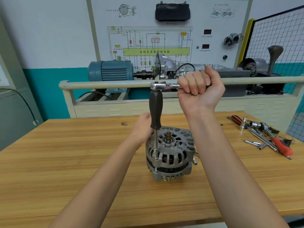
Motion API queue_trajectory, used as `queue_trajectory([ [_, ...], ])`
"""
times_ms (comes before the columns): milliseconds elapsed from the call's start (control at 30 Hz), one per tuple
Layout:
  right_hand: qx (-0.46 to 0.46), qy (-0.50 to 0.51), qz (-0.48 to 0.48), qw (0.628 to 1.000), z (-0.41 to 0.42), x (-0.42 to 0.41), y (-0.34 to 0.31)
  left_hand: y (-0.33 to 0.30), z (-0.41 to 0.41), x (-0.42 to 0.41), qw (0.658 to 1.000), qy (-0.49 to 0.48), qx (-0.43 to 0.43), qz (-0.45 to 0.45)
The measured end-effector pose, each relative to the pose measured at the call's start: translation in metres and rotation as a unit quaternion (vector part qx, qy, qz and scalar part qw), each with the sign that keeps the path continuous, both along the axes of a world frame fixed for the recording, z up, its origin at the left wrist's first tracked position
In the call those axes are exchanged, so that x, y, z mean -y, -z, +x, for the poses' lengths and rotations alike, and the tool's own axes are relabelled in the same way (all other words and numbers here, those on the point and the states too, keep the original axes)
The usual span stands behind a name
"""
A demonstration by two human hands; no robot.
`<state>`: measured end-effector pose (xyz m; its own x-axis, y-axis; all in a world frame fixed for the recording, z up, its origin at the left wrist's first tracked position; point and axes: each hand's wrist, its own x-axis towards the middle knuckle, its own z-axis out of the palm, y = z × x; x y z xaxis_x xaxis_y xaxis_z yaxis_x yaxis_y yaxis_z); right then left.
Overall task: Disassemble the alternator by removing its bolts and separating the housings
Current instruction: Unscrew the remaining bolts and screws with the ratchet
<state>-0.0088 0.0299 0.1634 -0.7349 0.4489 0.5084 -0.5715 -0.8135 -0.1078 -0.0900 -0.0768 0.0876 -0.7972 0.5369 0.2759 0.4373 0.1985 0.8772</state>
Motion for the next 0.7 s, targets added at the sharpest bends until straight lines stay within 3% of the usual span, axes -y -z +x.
queue_trajectory([
  [67,0.002,-0.016,-0.005,1.000,-0.002,-0.001,0.001,0.029,-0.002,-0.010,0.997,-0.015,-0.028,-0.065],
  [200,0.012,-0.086,-0.030,0.996,-0.013,-0.006,0.001,0.048,-0.015,-0.020,0.998,0.007,0.062,-0.015],
  [367,0.044,-0.150,-0.051,0.986,-0.032,-0.009,0.000,0.052,-0.024,-0.023,0.997,0.032,0.057,-0.034],
  [533,0.070,-0.144,-0.098,0.982,-0.036,-0.015,0.002,0.050,-0.025,-0.018,0.996,0.061,0.055,-0.015],
  [633,0.049,-0.111,-0.082,0.989,-0.027,-0.013,0.003,0.030,-0.011,-0.009,0.990,0.008,0.081,0.117],
  [700,0.029,-0.090,-0.061,0.994,-0.019,-0.009,0.002,0.007,-0.006,0.002,0.938,0.115,0.169,0.280],
])
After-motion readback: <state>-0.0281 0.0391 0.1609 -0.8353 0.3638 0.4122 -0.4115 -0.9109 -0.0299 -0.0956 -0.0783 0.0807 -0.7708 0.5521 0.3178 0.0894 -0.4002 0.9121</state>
